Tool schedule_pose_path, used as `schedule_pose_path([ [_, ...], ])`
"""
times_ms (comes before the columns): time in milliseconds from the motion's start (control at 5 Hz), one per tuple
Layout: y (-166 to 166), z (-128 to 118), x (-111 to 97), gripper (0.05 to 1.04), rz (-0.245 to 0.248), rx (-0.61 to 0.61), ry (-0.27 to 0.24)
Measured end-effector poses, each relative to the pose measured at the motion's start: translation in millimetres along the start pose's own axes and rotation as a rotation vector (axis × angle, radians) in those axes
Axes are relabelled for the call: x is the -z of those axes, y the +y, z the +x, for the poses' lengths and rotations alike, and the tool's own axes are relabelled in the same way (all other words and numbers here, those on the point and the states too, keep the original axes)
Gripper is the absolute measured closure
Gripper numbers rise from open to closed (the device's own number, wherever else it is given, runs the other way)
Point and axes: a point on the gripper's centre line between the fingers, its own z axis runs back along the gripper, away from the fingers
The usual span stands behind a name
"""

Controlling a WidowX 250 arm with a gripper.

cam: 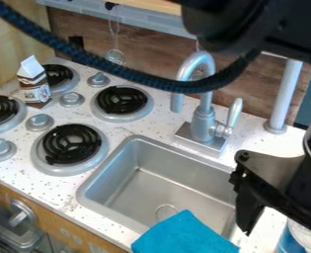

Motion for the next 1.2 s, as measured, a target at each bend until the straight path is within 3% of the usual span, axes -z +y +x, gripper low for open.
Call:
schedule_pose_path([
  [200, 0.2, -2.0, 7.0, 0.084, 0.017, 0.001, 0.019],
  [400, -4.1, -2.4, 30.8, 0.084, 0.084, -0.007, 0.041],
  [600, -27.6, 2.1, 55.2, 0.084, 0.118, 0.025, 0.045],
  [800, -67.9, 35.1, 89.4, 0.084, 0.119, 0.015, 0.015],
  [1000, -88.7, 48.5, 112.6, 0.084, 0.023, -0.054, -0.070],
  [1200, -103.0, 53.6, 131.2, 0.084, -0.030, -0.089, -0.096],
])
